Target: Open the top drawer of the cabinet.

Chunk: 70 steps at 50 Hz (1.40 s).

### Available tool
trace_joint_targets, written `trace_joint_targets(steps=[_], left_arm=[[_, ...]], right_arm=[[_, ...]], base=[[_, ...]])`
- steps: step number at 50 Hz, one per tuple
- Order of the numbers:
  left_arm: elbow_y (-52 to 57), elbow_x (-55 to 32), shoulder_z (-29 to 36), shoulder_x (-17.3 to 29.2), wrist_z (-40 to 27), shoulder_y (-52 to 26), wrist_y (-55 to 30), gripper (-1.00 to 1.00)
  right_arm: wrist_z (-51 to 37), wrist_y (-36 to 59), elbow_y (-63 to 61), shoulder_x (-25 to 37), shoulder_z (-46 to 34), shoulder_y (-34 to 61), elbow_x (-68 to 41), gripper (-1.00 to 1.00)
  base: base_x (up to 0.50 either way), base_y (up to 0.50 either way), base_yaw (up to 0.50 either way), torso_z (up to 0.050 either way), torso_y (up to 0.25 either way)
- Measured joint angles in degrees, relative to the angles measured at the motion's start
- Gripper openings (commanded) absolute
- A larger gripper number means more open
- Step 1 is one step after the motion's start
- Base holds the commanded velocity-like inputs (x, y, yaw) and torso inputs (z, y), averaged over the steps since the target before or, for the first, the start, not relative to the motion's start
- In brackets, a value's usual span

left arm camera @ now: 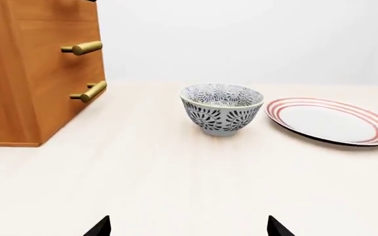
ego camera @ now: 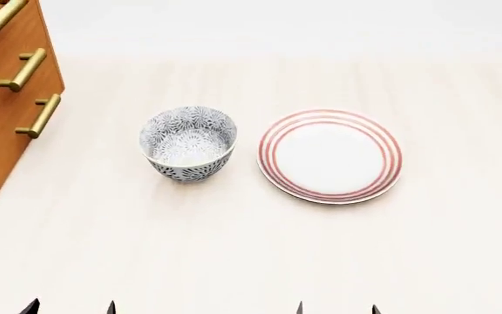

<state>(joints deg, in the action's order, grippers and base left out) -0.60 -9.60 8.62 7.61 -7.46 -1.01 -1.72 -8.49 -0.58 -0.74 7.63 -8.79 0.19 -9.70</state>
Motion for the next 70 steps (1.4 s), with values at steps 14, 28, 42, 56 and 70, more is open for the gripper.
trace_joint_targets(steps=[14, 28, 42, 56, 70], left_arm=[[0.2, -0.7, 0.7, 0.6, -0.8, -0.2, 0.0, 1.0], [0.3, -1.3, 1.3, 1.2, -1.6, -0.3, 0.0, 1.0], [0.5, -1.8, 1.9, 1.7, -2.2, -0.3, 0.1, 1.0], [0.7, -2.2, 2.6, 2.2, -2.7, -0.2, 0.2, 1.0], [0.7, -2.6, 3.2, 2.5, -3.2, -0.2, 0.3, 1.0]], right_arm=[[-0.4, -0.6, -0.3, 0.6, -0.6, 0.0, -1.3, 1.0], [-0.9, -0.8, -0.4, 1.2, -1.0, 0.3, -2.3, 1.0], [-1.4, -1.1, -0.5, 1.7, -1.6, 0.4, -2.9, 1.0], [-1.8, -1.5, -0.6, 2.2, -2.3, 0.2, -3.3, 1.0], [-1.7, -2.6, -0.7, 2.8, -3.0, 0.0, -3.8, 1.0]], base=[[0.5, 0.0, 0.0, 0.0, 0.0], [0.5, 0.0, 0.0, 0.0, 0.0], [0.5, 0.0, 0.0, 0.0, 0.001], [0.36, 0.0, 0.0, 0.0, 0.0], [0.0, 0.33, 0.0, 0.0, 0.0]])
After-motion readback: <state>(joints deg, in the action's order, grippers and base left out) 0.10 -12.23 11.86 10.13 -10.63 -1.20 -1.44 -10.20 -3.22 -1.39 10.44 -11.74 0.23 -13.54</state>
